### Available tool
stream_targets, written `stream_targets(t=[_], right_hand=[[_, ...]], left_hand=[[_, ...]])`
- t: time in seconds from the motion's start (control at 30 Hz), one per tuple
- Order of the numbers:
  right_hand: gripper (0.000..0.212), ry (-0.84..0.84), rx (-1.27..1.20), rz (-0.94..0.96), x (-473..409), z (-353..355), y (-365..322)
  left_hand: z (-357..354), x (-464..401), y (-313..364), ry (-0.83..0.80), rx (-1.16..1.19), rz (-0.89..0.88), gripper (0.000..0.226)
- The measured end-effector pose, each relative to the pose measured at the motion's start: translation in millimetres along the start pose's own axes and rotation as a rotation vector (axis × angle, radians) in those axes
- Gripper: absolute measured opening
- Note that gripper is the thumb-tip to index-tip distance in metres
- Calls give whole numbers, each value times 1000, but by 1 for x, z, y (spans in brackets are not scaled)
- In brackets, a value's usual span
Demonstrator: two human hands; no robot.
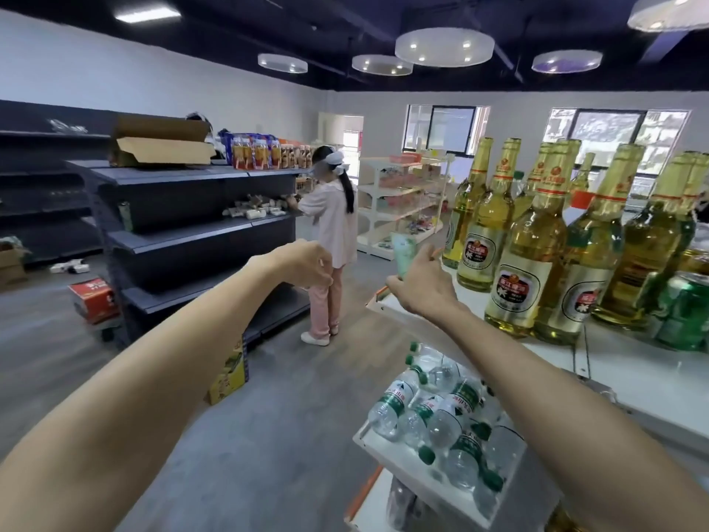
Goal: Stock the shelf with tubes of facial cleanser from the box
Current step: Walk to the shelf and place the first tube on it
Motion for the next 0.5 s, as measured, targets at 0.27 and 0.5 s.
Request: stream_targets(t=[0.27,0.5], right_hand=[[49,-74,67,397,30,-76,-71],[47,-234,-36,511,43,-171,-136]], left_hand=[[0,10,-59,111,227,68,39],[-16,65,-173,317,115,249,77]])
Point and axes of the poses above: each hand's wrist, its own x-axis away from the middle knuckle, its own z-axis out of the back of the hand, y = z × x, the point moved 4 cm from there along -x, towards the middle knuckle, and after that the axes turned 14 degrees about -x, right-handed, at the moved point
